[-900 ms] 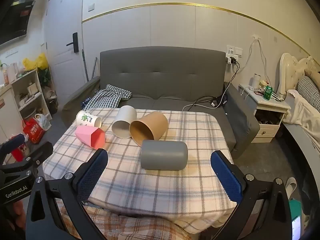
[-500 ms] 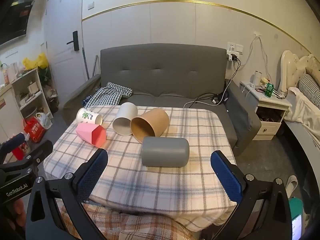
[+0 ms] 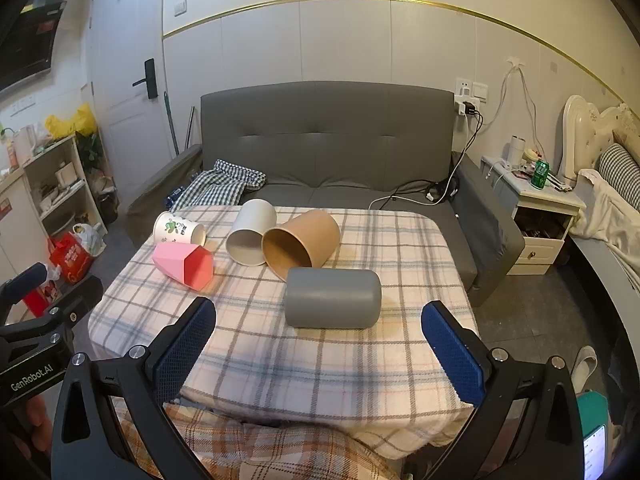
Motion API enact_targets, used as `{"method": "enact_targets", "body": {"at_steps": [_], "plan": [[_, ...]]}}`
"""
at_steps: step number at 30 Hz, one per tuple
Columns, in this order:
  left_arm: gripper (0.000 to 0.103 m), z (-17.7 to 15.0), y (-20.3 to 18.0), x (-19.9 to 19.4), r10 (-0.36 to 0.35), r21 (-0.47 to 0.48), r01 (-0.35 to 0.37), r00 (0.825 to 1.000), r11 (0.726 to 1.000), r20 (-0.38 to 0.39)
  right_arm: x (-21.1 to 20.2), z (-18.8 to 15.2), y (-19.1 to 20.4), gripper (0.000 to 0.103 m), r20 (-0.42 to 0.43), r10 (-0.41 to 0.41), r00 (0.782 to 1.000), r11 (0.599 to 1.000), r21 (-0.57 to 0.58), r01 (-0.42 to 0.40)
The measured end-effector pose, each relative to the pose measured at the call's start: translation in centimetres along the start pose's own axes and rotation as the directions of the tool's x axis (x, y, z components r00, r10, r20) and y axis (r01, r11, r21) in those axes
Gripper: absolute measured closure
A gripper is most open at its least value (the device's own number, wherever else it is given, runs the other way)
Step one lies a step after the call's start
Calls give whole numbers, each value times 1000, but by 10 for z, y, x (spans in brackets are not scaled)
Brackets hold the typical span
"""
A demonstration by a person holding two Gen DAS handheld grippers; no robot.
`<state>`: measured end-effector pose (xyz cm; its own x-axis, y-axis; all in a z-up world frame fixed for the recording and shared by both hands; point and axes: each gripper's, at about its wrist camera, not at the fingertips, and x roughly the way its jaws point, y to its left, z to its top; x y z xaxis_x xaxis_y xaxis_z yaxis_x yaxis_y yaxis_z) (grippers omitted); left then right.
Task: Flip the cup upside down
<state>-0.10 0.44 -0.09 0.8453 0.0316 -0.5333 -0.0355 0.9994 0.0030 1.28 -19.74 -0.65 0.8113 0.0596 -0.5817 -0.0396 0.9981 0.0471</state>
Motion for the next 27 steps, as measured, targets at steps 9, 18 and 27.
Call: {"method": "enact_targets", "body": {"at_steps": [9,18,27], "plan": [[0,0,0,0,0,1,0,1000,1000,-2,2,-2,-1,0,-4,0,1000,1000,13,0],[0,-2,-1,1,0,4,0,1000,1000,-4,2,0,-5,0,-14,6,1000,1000,20,-6],[0,-2,-1,1,0,5,0,1000,1000,-3,3,-2,-3,0,-19,8,1000,1000,19,-8]]}}
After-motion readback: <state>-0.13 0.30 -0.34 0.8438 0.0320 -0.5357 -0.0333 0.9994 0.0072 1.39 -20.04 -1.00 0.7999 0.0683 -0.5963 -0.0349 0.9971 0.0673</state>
